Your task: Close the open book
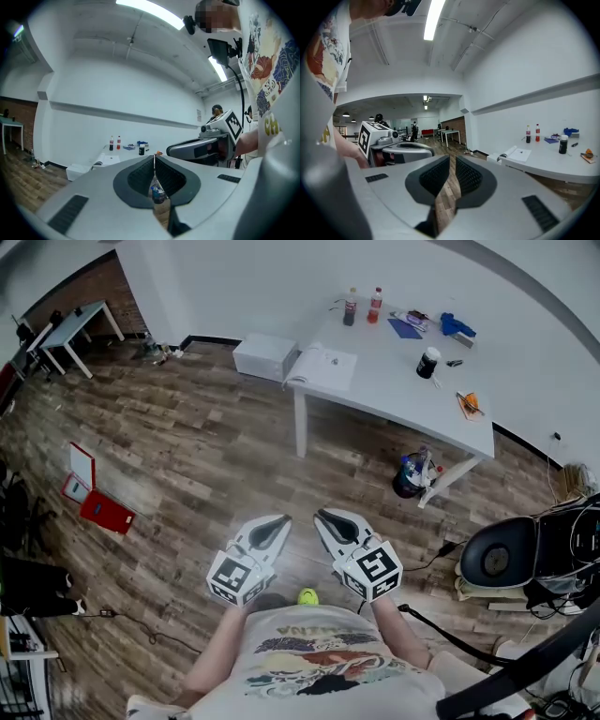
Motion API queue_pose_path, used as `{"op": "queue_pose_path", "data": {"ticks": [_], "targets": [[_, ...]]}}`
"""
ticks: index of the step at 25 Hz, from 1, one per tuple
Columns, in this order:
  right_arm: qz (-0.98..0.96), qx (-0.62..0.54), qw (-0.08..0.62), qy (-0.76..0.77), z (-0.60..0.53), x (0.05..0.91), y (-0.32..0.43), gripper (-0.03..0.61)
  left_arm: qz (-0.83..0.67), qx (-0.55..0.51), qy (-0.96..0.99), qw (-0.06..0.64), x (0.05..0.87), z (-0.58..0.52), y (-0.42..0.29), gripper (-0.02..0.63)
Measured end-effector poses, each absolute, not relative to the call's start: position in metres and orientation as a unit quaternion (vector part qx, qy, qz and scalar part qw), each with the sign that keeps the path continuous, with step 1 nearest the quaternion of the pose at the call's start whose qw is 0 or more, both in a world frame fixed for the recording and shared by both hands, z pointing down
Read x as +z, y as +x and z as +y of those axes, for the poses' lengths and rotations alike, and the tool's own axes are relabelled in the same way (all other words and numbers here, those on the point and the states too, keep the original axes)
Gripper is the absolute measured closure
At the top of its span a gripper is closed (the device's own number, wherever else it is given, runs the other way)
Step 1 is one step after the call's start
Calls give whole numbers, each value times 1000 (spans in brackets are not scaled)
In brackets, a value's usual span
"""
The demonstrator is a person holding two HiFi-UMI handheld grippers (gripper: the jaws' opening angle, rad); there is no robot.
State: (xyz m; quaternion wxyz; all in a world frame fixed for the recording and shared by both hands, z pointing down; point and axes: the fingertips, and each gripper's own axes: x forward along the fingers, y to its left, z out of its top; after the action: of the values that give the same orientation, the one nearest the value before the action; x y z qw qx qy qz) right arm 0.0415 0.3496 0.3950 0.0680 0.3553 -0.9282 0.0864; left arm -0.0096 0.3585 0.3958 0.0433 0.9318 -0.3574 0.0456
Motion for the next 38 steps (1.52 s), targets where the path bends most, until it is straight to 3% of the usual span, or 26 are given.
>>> {"op": "queue_pose_path", "data": {"ticks": [19, 38], "targets": [[-927, 95, 70, 355, 275, 400, 43, 543, -373, 63, 925, 43, 400, 285, -15, 598], [-908, 102, 83, 398, 115, 396, 3, 543, -327, 52, 942, 52, 396, 114, -63, 598]]}}
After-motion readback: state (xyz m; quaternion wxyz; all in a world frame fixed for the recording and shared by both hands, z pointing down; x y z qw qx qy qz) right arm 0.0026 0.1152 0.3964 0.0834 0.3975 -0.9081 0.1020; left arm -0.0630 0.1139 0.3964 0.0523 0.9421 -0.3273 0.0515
